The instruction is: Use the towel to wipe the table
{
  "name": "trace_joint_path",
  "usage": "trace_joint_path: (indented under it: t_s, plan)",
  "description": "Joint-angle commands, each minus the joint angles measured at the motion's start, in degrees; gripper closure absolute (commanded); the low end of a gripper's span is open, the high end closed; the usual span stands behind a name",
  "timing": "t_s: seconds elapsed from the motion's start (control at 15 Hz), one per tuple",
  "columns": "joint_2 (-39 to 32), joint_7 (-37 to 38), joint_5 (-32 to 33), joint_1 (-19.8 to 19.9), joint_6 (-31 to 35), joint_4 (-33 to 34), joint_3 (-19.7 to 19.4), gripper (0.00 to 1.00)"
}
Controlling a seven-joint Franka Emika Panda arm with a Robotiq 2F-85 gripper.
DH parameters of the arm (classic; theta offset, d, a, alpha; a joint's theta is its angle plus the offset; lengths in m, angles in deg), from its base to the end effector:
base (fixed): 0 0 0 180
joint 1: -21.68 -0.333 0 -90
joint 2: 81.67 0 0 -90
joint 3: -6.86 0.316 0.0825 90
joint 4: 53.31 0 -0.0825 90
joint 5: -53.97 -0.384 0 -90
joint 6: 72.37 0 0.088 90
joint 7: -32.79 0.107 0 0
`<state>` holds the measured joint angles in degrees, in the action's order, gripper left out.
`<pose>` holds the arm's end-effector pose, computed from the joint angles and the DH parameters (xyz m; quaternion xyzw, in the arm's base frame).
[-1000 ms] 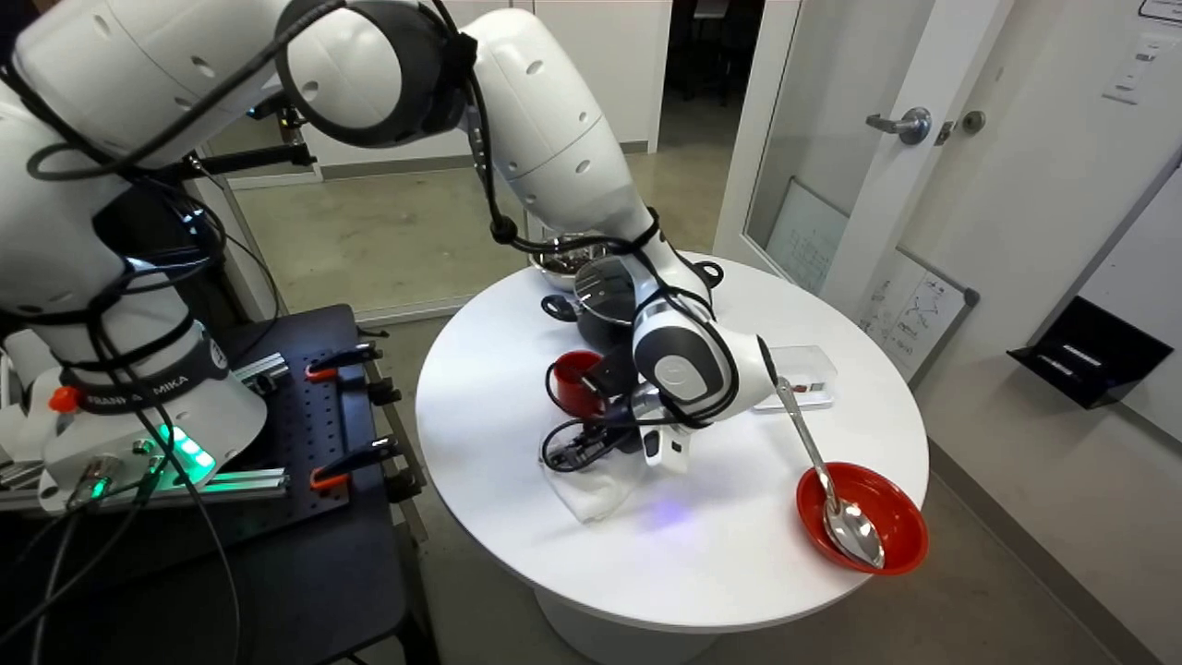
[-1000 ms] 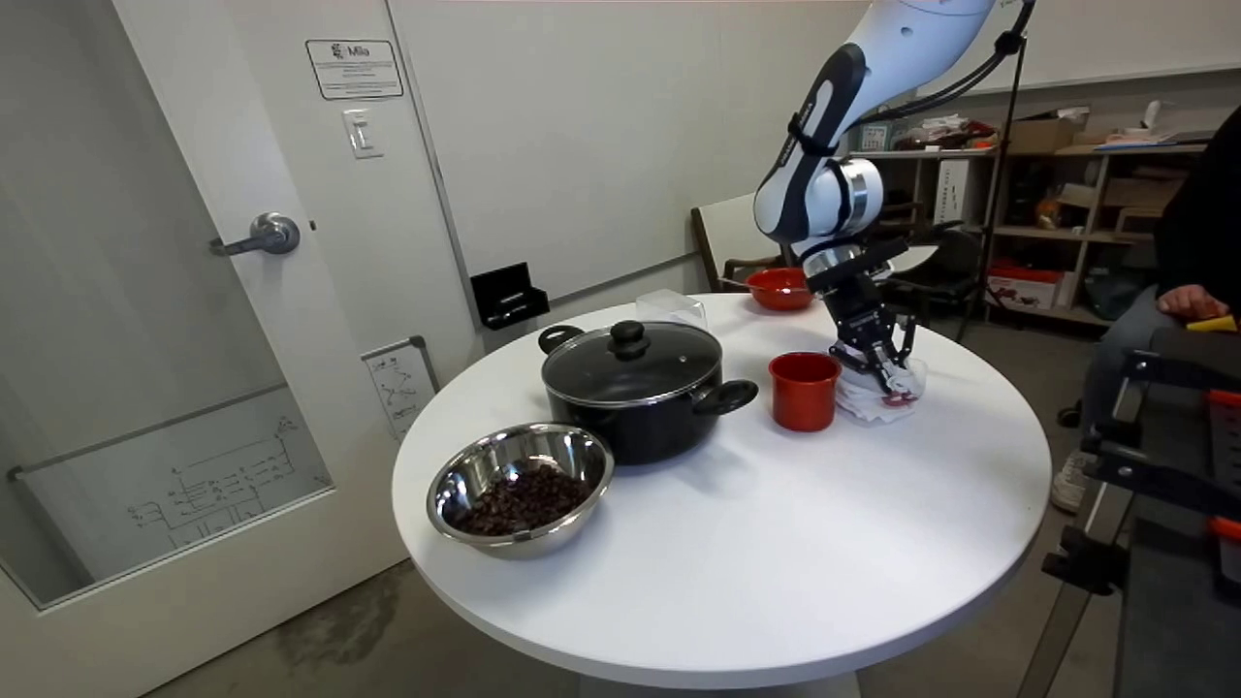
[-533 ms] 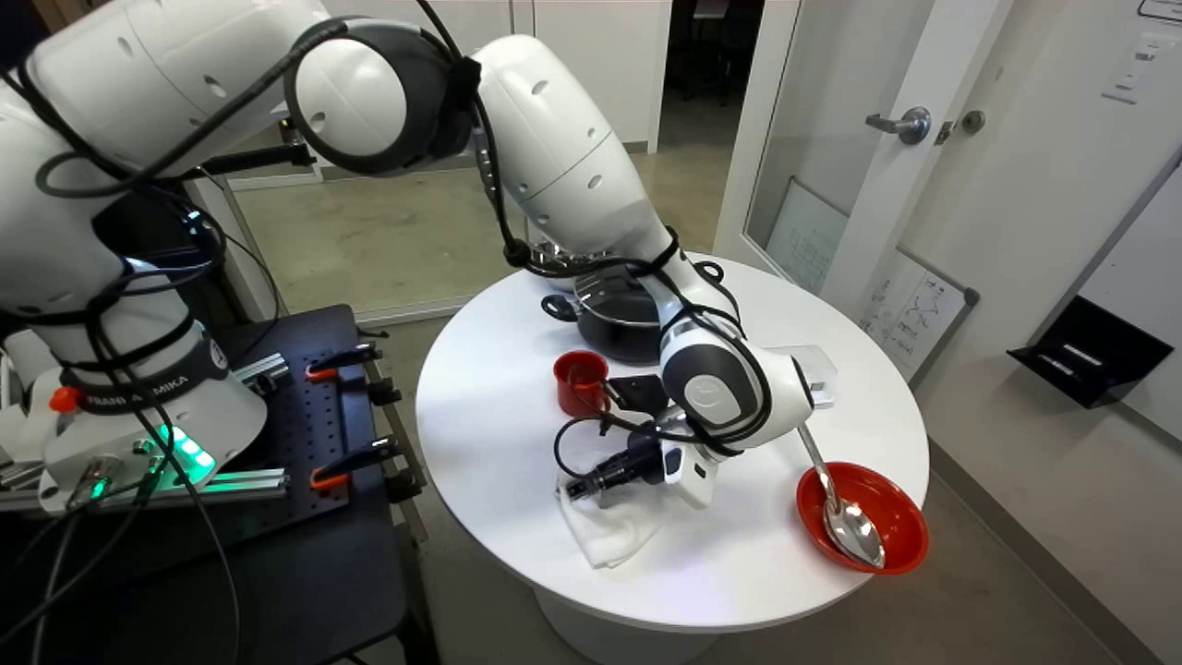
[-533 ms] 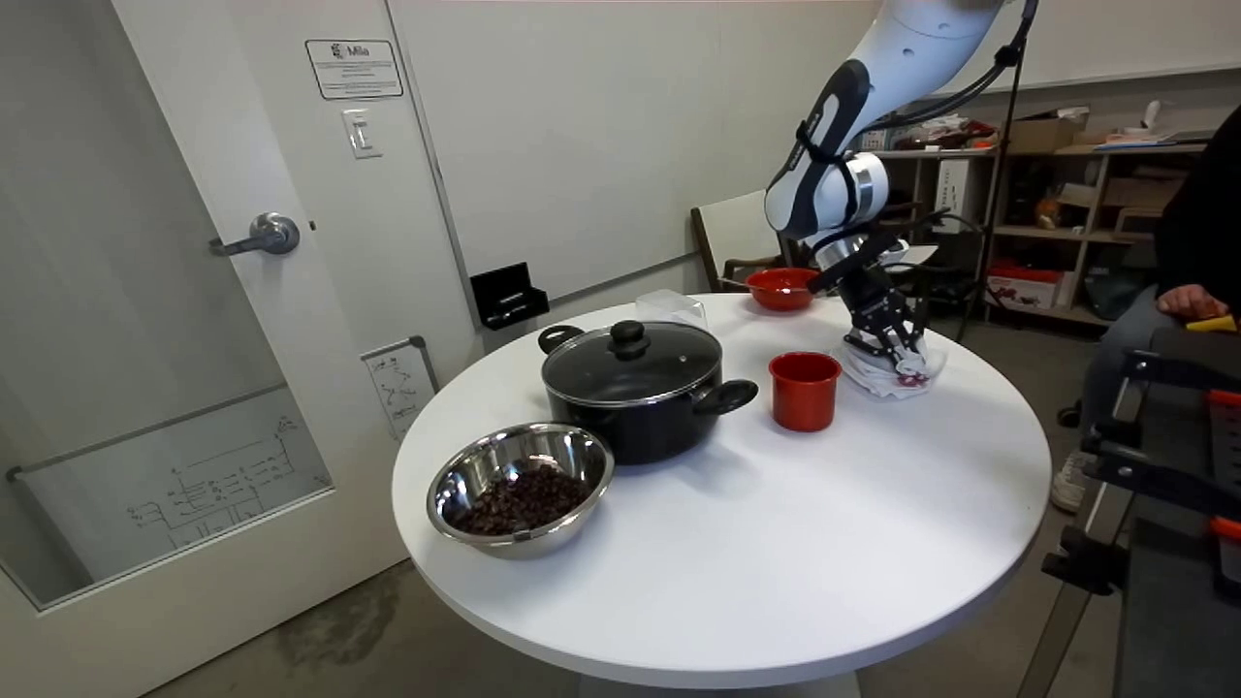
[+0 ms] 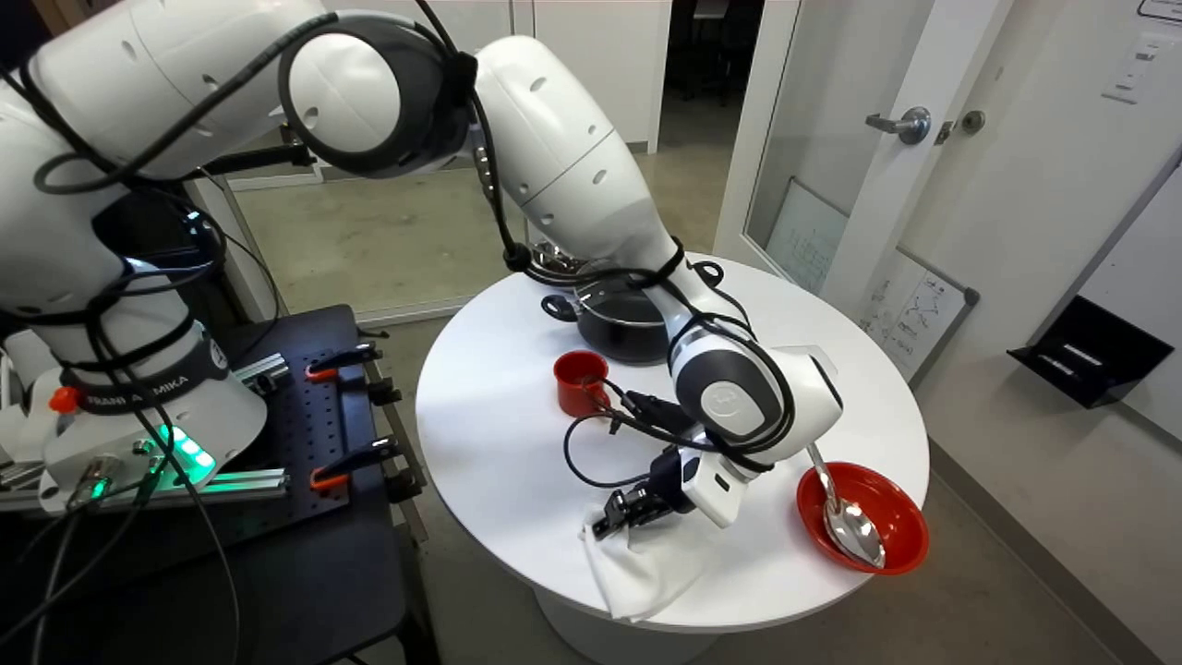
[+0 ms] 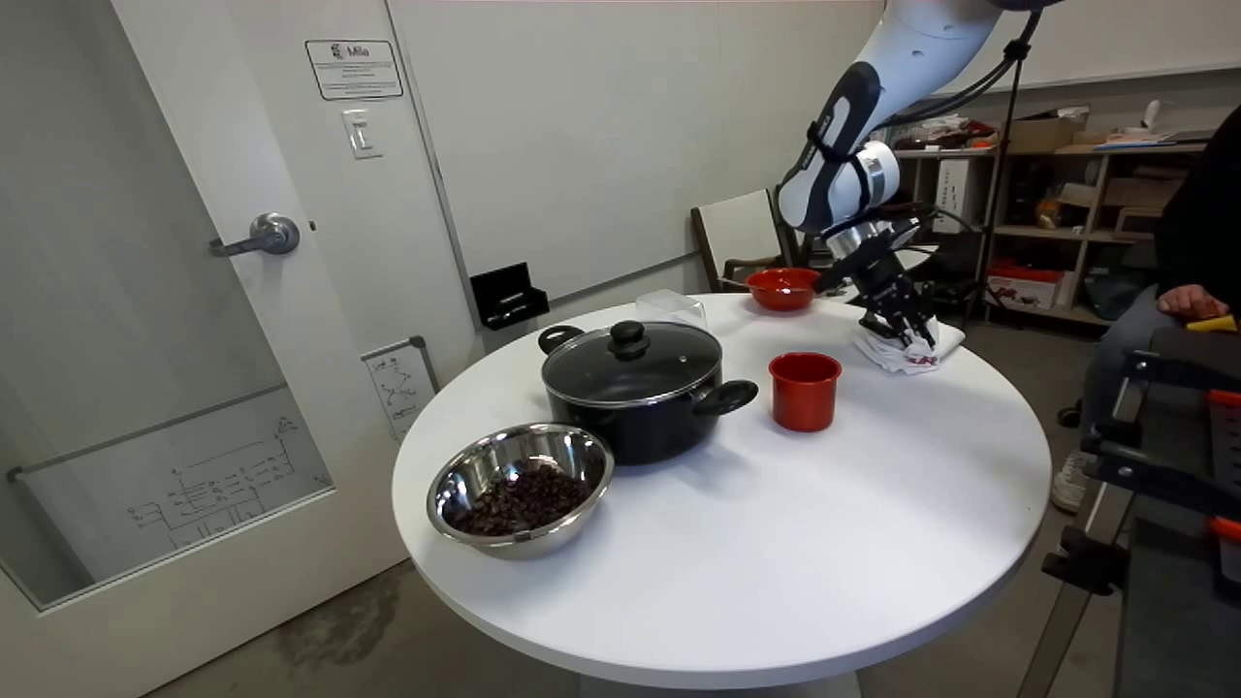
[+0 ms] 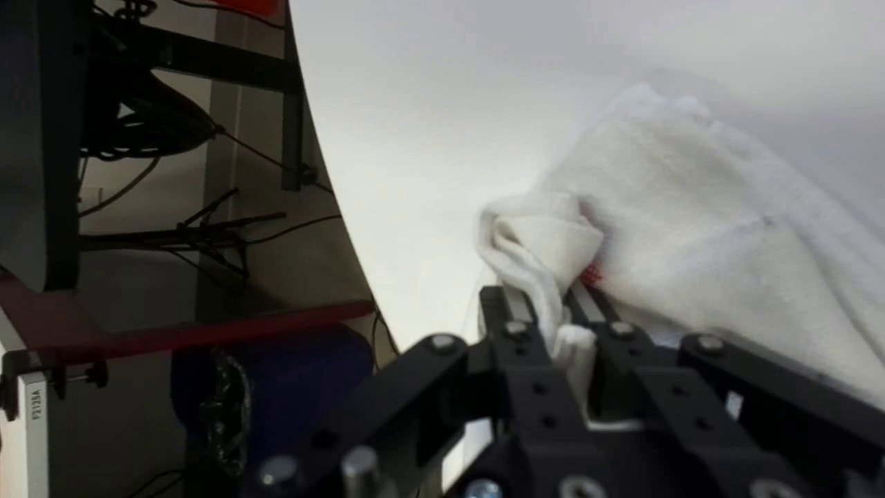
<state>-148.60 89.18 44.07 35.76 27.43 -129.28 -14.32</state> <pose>0.5365 -0.3276 0.0165 0.6519 -0.6719 -0.3025 0.1792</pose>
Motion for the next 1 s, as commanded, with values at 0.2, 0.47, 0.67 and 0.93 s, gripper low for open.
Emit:
trace_joint_path:
  t_s: [0.2, 0.47, 0.67, 0.93]
  plan:
    - [-4.7, 15.8, 4.6, -0.8, 5.0, 3.6, -2.2, 0.96]
    - [-1.4, 21.1, 5.8, -1.5, 11.8, -0.8, -0.8, 0.96]
    - [2.4, 16.3, 4.5, -0.9, 16.8, -4.4, 2.1, 0.96]
    - [5.1, 11.5, 4.1, -1.3, 22.7, -6.7, 5.5, 0.96]
